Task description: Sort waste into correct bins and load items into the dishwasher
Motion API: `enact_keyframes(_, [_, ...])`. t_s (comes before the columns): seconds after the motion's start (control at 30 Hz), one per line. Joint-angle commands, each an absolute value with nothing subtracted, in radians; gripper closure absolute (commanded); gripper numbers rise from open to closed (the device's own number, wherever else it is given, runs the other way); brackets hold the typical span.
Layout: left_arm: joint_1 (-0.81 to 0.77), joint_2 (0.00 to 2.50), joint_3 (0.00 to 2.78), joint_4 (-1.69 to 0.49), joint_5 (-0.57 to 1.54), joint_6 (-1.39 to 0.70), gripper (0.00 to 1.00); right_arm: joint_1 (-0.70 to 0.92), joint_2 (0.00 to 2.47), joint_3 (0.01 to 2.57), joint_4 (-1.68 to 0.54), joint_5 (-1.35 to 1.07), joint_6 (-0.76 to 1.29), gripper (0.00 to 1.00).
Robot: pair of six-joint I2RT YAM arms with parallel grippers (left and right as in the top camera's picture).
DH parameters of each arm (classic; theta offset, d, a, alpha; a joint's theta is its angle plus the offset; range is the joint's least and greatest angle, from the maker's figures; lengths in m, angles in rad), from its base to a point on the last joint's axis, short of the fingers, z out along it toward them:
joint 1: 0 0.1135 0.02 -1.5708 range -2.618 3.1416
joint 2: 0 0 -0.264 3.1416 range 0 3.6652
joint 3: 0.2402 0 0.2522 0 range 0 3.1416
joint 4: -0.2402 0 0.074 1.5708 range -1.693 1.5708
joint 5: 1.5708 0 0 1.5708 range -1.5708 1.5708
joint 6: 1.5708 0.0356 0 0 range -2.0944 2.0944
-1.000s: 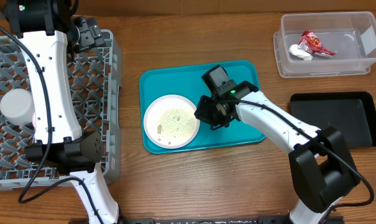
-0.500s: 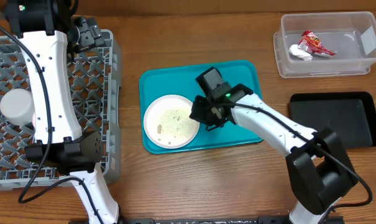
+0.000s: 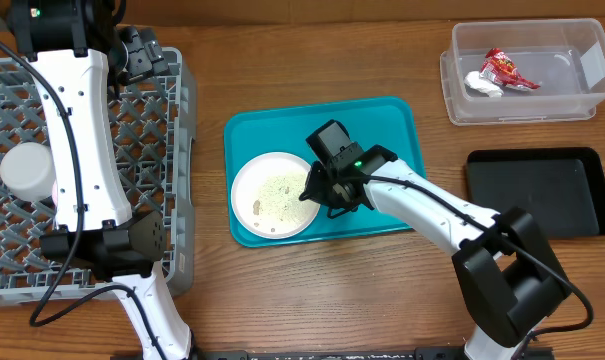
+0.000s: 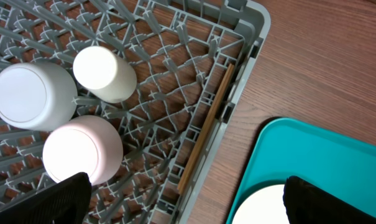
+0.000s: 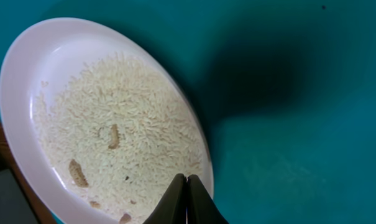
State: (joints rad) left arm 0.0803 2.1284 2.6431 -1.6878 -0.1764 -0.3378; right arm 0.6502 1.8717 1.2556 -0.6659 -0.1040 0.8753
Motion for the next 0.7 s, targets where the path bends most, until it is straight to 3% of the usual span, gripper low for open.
enact_keyframes(0.0, [0.083,2.136,2.638,-1.690,-0.179,-0.329,0.00,0.653,1.890,1.250,-0.654,-0.083,0.891,0.96])
enact_keyframes(0.37, [0.083,2.136,2.638,-1.689,-0.179,-0.329,0.00,0.653,1.942,1.250,-0.604,-0.112,0.891,0.96])
enact_keyframes(0.67, [0.083,2.136,2.638,-1.690,-0.179,-0.329,0.00,0.644,1.942,1.250,-0.653,-0.003,0.891,0.96])
